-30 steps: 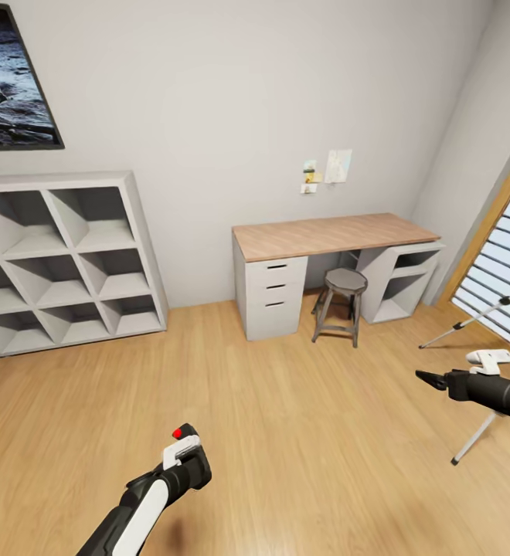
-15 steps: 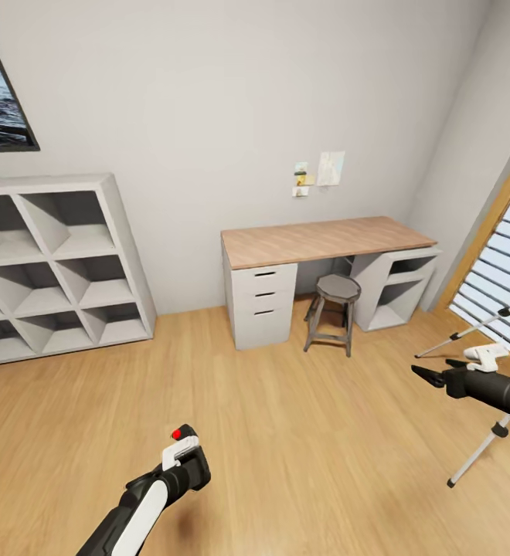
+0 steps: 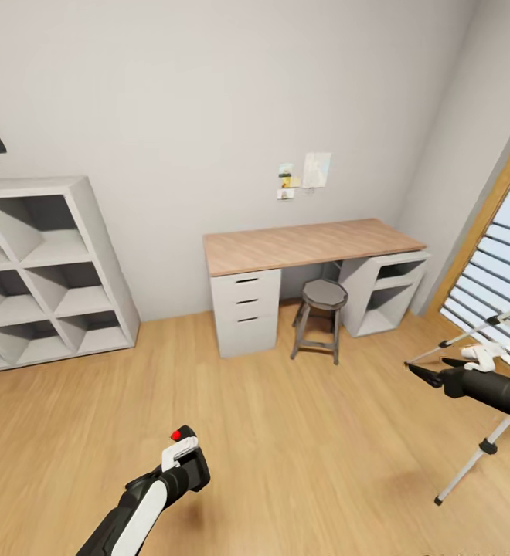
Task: Attach the digital camera to the camera tripod in the bedroom.
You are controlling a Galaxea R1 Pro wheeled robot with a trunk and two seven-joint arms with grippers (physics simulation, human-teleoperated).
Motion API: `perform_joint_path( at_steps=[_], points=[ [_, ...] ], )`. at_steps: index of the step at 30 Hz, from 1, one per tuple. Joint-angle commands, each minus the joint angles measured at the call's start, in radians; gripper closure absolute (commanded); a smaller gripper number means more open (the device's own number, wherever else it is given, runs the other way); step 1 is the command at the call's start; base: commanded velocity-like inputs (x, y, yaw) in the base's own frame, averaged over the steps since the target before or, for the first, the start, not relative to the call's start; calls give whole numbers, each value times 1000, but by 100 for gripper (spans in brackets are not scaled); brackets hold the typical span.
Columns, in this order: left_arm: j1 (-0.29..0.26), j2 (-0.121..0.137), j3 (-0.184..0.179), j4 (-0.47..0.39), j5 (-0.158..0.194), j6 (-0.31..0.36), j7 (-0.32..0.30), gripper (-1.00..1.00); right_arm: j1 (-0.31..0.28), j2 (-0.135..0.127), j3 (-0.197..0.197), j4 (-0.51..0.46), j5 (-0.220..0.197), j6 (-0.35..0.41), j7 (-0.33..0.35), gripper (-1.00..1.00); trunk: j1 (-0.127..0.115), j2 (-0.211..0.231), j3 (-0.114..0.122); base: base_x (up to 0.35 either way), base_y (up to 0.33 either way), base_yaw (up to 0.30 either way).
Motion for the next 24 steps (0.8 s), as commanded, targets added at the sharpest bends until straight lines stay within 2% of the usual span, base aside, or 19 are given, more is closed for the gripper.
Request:
perform_joint_path(
  at_steps=[1, 11, 24],
  points=[
    [-1, 1, -1, -2, 9, 2, 9, 100, -1, 0, -1, 0, 7, 19, 6, -100, 0, -1, -1, 36, -321, -209],
    [-1, 1, 3, -2, 9, 2, 9, 100, -1, 0, -1, 0, 14, 70, 1, -100, 0, -1, -1, 16, -327, -241],
    [-1, 2, 5, 4, 10, 2, 12, 100, -1, 0, -1, 0, 15, 72, -2, -100, 0, -1, -1, 13, -331, -265]
  ],
)
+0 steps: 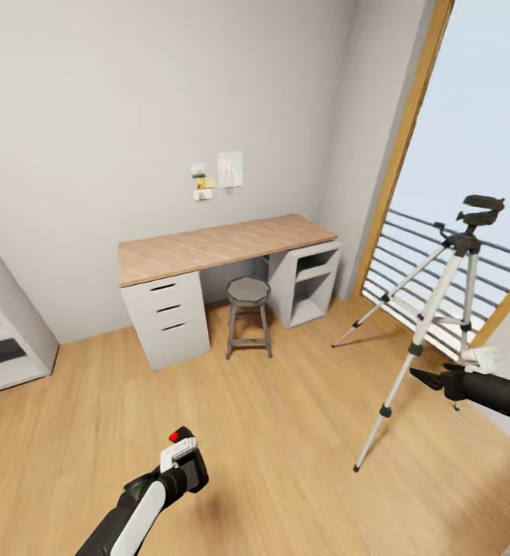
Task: Attach the digital camera to the camera tripod in the bedroom.
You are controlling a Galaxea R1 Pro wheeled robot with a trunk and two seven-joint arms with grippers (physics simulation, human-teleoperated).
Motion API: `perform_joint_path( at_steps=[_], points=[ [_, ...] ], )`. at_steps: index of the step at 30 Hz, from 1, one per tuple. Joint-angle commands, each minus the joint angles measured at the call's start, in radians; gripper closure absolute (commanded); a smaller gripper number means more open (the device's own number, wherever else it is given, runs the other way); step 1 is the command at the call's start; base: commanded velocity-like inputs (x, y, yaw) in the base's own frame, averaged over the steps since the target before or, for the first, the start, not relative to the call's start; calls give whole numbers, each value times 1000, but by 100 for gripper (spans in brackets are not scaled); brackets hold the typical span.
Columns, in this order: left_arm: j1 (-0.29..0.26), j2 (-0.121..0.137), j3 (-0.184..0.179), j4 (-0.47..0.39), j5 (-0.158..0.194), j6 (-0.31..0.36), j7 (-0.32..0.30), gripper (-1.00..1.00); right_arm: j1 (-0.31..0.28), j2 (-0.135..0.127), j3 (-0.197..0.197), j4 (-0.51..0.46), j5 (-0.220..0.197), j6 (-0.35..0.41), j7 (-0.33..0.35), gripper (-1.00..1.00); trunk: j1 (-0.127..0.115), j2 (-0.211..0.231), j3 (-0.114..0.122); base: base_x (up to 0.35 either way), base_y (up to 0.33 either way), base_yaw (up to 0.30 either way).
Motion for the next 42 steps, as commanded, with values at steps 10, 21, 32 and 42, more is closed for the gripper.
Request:
perform_joint_path(
  at_steps=[10, 21, 32, 42],
  points=[
    [21, 6, 33, -13, 13, -2, 9, 100, -1, 0, -3, 0, 6, 2, 7, -100, 0, -1, -1, 105, -332, -266],
    [61, 9, 140, -57, 13, -1, 5, 100, -1, 0, -4, 0, 6, 1, 10, -100, 0, -1, -1, 124, -332, -200],
    [87, 22, 230, -71, 13, 5, 5, 100, -1, 0, -3, 0, 5, -1, 17, -100, 0, -1, -1, 126, -331, -22],
    [177, 84, 378, -173, 19, 33, -4, 100, -1, 0, -1, 0, 6, -1, 16, -100, 0, -1, -1, 126, -332, 173]
  ],
)
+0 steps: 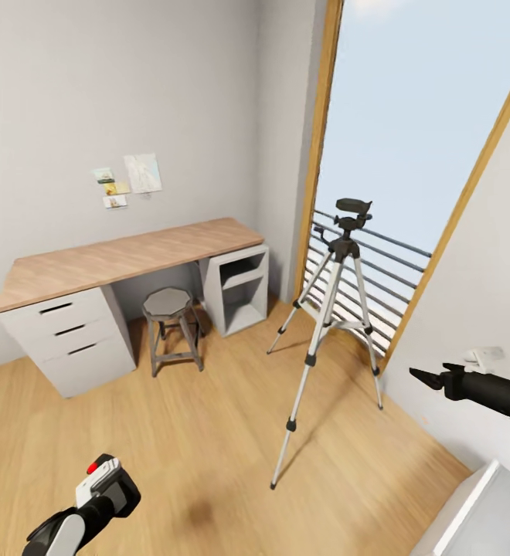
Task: Attach the digital camera to the camera tripod in the bedroom.
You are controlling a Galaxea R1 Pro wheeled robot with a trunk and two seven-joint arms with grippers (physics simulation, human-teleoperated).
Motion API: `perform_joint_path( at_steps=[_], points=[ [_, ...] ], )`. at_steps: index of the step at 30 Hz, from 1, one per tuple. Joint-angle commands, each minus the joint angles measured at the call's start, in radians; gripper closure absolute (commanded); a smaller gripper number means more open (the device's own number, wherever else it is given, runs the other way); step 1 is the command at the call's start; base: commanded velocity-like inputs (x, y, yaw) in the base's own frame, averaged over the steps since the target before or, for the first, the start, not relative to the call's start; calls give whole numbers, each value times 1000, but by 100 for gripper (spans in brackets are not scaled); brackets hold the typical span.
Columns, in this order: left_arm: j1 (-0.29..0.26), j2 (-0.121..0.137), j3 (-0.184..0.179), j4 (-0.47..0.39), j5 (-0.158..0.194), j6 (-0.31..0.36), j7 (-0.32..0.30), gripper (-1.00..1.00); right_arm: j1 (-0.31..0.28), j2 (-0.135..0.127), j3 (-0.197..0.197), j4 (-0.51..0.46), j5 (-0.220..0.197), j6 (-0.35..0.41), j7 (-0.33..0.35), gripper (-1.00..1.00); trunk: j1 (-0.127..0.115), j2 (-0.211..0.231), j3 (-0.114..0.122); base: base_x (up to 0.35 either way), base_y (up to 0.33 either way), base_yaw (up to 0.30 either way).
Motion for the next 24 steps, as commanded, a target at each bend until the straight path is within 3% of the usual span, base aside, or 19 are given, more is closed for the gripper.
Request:
perform_joint_path(
  at_steps=[1, 8, 14, 24],
  points=[
    [2, 1, 7, -4, 13, 4, 7, 100, -1, 0, -2, 0, 6, 5, 8, -100, 0, -1, -1, 126, -332, 237],
    [11, 6, 31, -11, 12, 6, 1, 100, -1, 0, -3, 0, 6, 5, 8, -100, 0, -1, -1, 126, -332, 222],
    [13, 7, 36, -10, 11, 6, 0, 100, -1, 0, -2, 0, 6, 4, 10, -100, 0, -1, -1, 123, -301, 71],
    [23, 9, 49, -18, 11, 32, 0, 100, -1, 0, -3, 0, 5, 6, 11, -100, 0, -1, -1, 38, -78, 11]
  ],
)
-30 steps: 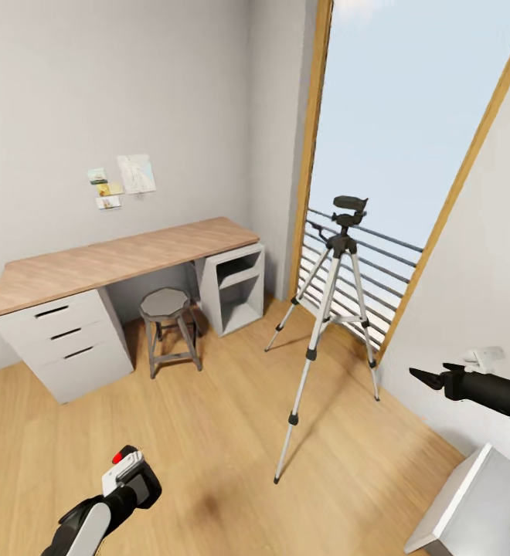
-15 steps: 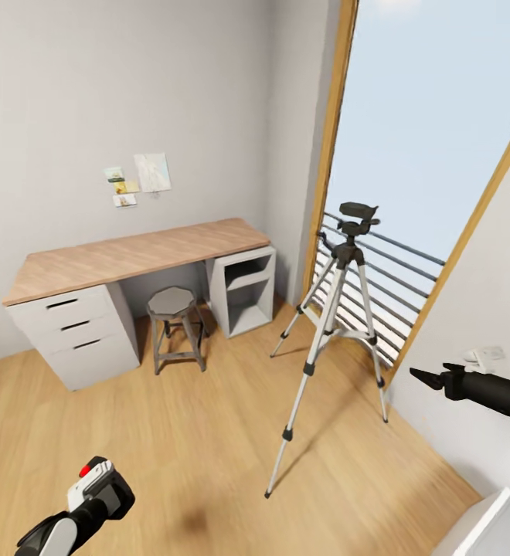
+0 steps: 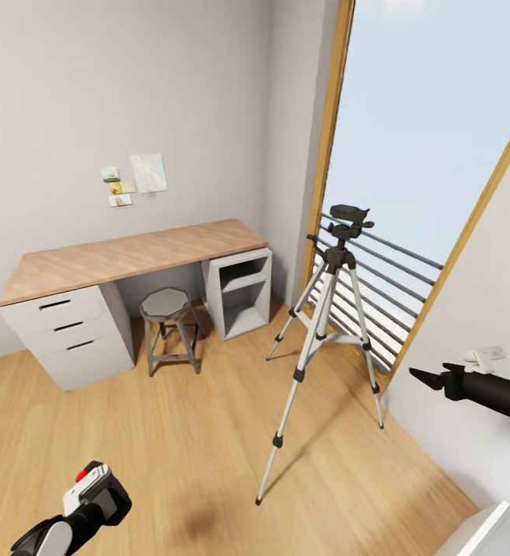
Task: Attach the digital camera to the camera tripod in the bedroom.
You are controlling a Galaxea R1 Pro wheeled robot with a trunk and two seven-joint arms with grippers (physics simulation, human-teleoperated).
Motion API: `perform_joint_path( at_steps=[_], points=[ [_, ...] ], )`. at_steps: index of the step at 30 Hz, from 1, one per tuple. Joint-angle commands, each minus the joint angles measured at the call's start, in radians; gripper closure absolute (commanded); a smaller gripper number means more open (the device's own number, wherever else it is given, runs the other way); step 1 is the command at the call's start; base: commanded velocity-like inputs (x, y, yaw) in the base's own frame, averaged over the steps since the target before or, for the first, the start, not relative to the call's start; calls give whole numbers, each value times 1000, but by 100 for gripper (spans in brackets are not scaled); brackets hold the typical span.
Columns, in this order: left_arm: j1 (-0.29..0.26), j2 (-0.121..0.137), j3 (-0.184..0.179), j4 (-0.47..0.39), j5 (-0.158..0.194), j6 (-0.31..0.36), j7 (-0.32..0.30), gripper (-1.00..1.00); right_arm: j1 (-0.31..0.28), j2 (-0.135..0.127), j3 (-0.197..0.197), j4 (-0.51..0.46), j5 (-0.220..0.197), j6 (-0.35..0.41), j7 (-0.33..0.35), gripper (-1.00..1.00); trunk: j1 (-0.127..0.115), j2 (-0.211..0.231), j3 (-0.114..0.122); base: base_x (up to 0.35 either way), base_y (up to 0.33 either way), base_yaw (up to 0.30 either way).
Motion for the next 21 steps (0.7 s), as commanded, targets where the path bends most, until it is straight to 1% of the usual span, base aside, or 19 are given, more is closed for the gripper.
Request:
perform_joint_path(
  at_steps=[1, 4, 8, 11, 15, 21],
  points=[
    [2, 0, 5, -3, 11, 12, 9, 100, -1, 0, -1, -1, 6, 6, 8, -100, 0, -1, -1, 8, -17, 7],
    [8, 0, 25, -6, 12, 34, 8, 100, -1, 0, -1, -1, 6, 6, 8, -100, 0, -1, -1, 5, -10, 62],
    [10, -1, 34, -7, 12, 42, 7, 100, -1, 0, -1, -1, 6, 6, 8, -100, 0, -1, -1, 11, -4, 157],
    [11, 0, 38, -8, 11, 45, 7, 100, -1, 0, 0, -1, 5, 6, 8, -100, 0, -1, -1, 110, -2, 172],
    [11, 0, 42, -8, 10, 47, 8, 100, -1, 0, 0, -1, 5, 5, 9, -100, 0, -1, -1, 230, -1, 82],
    [11, 1, 42, -8, 9, 47, 8, 100, -1, 0, 0, -1, 5, 3, 9, -100, 0, -1, -1, 296, -9, 24]
  ],
)
